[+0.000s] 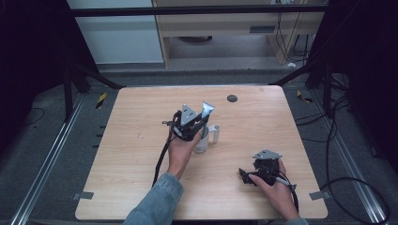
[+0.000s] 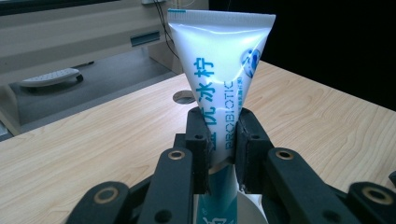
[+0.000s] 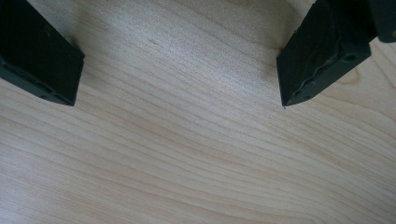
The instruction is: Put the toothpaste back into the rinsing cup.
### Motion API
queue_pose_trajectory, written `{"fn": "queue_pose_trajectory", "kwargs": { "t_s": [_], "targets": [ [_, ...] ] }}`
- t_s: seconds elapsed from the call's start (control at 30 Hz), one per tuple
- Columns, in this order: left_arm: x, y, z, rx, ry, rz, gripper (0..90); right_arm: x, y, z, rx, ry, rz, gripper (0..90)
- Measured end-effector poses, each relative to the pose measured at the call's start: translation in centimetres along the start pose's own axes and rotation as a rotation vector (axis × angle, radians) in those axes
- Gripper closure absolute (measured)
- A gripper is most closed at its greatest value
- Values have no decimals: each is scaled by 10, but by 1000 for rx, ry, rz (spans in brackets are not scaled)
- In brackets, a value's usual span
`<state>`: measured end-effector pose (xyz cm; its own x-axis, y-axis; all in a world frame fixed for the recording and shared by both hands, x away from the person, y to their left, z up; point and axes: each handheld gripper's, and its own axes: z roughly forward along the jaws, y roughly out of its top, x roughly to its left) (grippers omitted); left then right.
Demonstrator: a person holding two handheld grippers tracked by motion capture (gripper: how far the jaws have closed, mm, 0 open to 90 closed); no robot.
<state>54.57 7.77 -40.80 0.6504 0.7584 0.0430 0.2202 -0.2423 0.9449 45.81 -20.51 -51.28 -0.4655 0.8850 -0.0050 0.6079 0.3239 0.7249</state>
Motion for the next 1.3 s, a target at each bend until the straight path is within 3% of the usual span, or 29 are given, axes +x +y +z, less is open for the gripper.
{"fn": "queue_pose_trajectory", "kwargs": {
  "t_s": [1.3],
  "targets": [
    [4,-10,2,41,-1,4,770,0,0,0,1,-1,-2,6]
  ]
}}
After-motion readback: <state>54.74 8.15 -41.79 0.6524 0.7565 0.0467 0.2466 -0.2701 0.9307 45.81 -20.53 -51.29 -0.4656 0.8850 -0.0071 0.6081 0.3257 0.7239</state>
